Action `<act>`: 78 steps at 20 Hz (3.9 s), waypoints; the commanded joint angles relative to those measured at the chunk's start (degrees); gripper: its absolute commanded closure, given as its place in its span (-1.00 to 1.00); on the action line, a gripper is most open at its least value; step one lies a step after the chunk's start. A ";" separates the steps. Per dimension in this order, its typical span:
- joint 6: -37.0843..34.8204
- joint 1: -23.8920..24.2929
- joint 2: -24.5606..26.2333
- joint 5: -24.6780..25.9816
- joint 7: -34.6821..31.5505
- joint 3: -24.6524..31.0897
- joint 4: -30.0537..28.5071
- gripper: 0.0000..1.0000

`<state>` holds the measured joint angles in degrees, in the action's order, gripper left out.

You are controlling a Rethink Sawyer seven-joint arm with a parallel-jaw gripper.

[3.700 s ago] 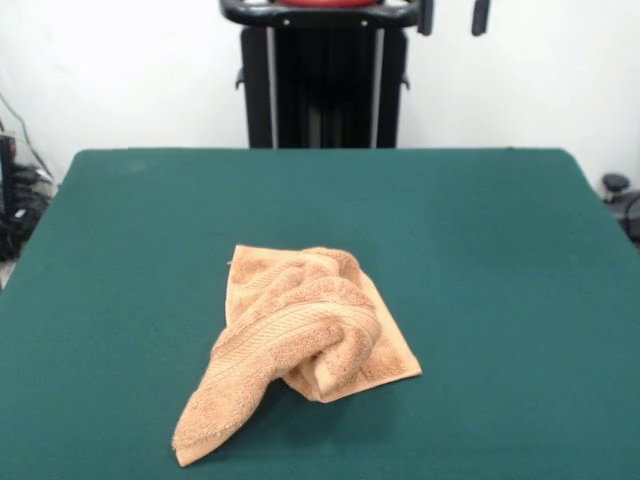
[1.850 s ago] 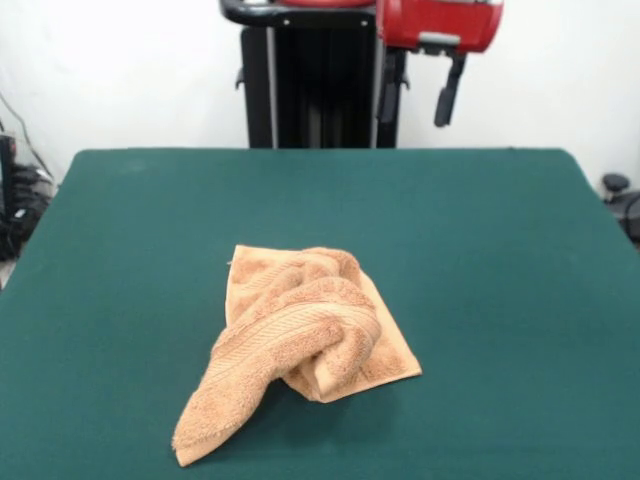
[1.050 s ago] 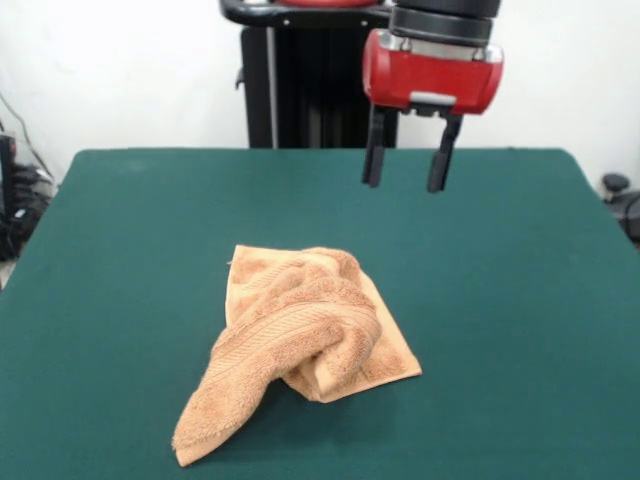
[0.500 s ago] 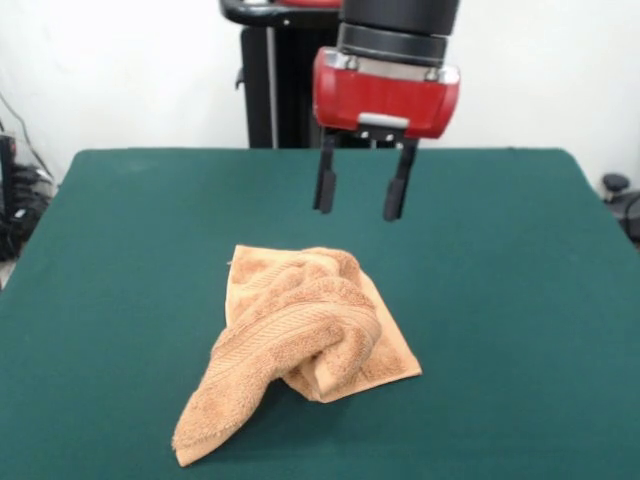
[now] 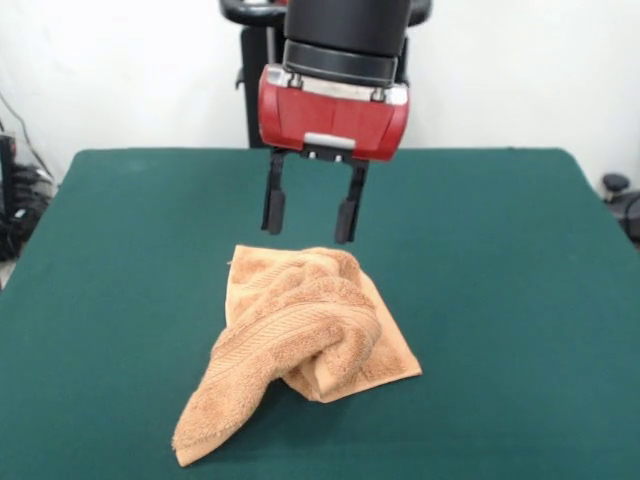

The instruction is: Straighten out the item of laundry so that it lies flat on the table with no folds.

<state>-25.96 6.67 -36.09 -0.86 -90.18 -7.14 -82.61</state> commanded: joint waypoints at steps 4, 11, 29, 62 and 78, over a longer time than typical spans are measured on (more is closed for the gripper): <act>-7.00 -0.76 5.88 0.47 -1.74 8.43 5.73 -1.00; -9.38 1.31 8.81 3.17 7.98 13.95 10.38 -1.00; -15.60 11.70 13.94 19.89 39.39 37.30 15.32 -1.00; -21.52 9.78 9.99 18.95 20.54 30.12 14.78 -1.00; -20.54 11.12 7.97 18.89 19.06 26.09 9.18 -1.00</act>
<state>-41.67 18.78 -29.28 17.31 -65.15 20.46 -66.62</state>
